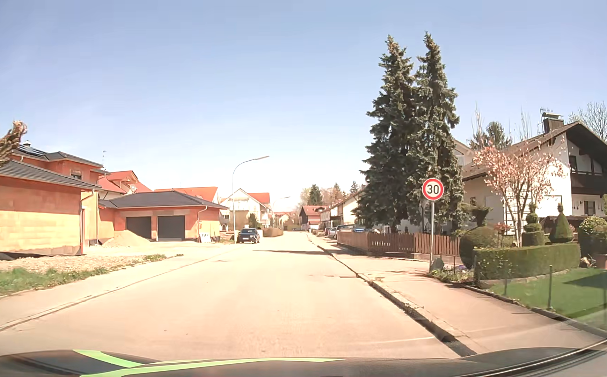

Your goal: Follow the waypoints while adhering to traffic rules and regulations

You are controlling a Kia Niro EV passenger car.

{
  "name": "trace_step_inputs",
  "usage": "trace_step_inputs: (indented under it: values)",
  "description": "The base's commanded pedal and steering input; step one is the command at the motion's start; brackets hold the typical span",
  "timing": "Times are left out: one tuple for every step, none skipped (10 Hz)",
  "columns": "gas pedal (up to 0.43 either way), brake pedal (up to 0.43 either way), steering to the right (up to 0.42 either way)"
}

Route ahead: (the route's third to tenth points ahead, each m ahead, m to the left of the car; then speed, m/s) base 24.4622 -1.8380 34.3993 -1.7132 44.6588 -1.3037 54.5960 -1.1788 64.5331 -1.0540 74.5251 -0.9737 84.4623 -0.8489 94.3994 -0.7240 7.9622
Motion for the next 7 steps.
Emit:
trace_step_inputs:
  values:
    - [0.087, 0.000, -0.002]
    - [0.087, 0.000, -0.003]
    - [0.087, 0.000, -0.005]
    - [0.087, 0.000, -0.006]
    - [0.098, 0.000, -0.006]
    - [0.098, 0.000, -0.006]
    - [0.098, 0.000, -0.006]
